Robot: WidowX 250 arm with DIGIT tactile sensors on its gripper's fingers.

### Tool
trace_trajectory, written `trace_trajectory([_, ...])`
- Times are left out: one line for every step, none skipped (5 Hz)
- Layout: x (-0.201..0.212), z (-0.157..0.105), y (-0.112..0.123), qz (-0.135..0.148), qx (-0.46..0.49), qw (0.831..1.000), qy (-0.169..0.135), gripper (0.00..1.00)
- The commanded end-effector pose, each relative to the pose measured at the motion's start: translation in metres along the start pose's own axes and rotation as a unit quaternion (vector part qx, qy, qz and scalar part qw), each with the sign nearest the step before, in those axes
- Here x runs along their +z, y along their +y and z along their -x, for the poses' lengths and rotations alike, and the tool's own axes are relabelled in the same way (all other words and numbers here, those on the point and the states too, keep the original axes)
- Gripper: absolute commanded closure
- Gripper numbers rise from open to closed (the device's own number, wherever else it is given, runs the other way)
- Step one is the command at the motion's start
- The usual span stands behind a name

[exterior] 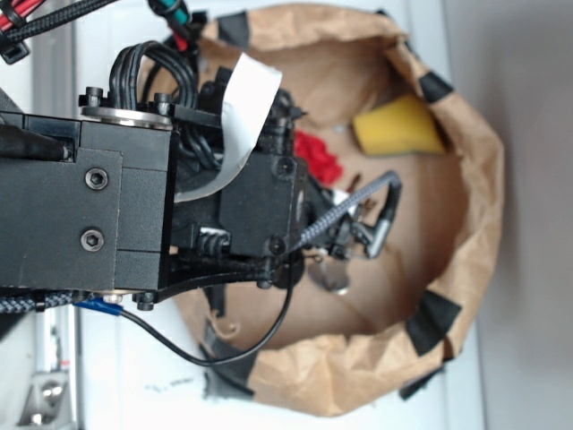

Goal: Grab the silver keys.

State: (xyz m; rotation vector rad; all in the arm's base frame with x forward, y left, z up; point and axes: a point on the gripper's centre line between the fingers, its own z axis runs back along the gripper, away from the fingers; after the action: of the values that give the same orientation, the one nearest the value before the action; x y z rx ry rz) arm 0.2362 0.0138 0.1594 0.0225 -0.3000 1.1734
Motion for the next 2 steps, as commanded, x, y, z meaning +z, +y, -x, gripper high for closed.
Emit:
trace_trajectory([-0.031, 0.011, -0.019, 0.032, 0.014, 0.999, 0.008, 0.0])
trace_trajectory([-0.048, 0.019, -0.024, 0.036, 0.027, 0.999, 0.014, 0.0])
